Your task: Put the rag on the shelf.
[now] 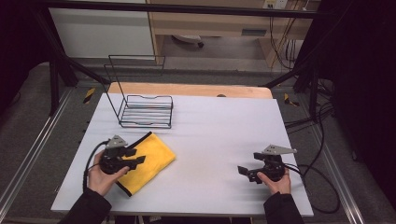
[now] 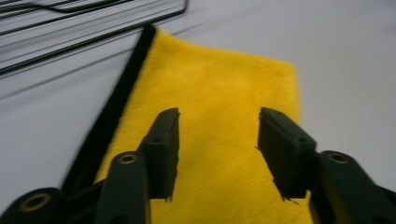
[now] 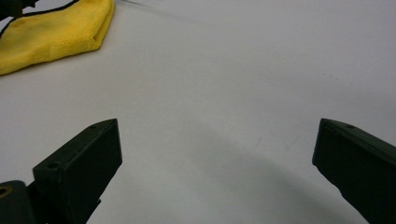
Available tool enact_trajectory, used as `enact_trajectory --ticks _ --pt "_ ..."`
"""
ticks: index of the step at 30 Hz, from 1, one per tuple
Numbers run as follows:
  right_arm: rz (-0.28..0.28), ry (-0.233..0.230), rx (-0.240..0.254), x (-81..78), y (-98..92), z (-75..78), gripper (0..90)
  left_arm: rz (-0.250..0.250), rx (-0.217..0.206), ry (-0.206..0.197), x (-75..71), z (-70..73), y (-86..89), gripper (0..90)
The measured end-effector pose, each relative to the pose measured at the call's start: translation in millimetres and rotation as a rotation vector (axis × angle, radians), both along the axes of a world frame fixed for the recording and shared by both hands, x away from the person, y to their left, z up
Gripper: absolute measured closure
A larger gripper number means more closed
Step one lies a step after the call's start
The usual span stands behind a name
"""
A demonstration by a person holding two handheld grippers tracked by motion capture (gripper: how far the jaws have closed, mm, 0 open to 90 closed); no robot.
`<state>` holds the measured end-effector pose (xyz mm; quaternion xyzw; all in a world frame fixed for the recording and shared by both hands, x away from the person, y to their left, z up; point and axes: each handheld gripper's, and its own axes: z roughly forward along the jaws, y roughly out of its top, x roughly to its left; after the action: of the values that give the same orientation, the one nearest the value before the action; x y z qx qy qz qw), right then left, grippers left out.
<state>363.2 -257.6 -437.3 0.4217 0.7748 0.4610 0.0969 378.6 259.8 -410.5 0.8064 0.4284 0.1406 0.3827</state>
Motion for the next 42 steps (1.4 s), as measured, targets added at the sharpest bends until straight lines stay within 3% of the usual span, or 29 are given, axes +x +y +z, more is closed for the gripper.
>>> enact_trajectory --ticks 5,12,16,23,28,37,42 --pt "-0.001 0.003 -0.008 0.7 4.6 0.5 2.1 0.040 0.040 0.021 13.0 -9.9 33.1 38.5" --pt "-0.006 0.007 -0.003 0.9 16.9 1.6 2.0 0.067 0.057 0.059 19.6 -19.2 55.9 42.0" --pt "-0.002 0.002 -0.007 1.0 27.8 2.7 1.9 0.057 0.079 0.085 21.8 -24.4 58.1 47.1" --pt "-0.036 0.005 -0.020 0.7 53.8 7.8 2.5 0.036 0.060 0.106 20.7 -27.0 57.1 59.2" --pt "-0.031 0.007 -0.047 3.0 77.3 9.9 2.6 0.038 0.060 0.117 20.4 -28.3 55.8 61.8" --pt "0.044 0.013 -0.064 13.2 132.9 11.2 10.1 0.037 0.078 0.104 18.3 -29.3 52.0 64.8" --pt "0.057 0.023 -0.065 20.6 165.3 9.2 15.7 0.042 0.068 0.099 17.2 -30.7 52.5 65.2"
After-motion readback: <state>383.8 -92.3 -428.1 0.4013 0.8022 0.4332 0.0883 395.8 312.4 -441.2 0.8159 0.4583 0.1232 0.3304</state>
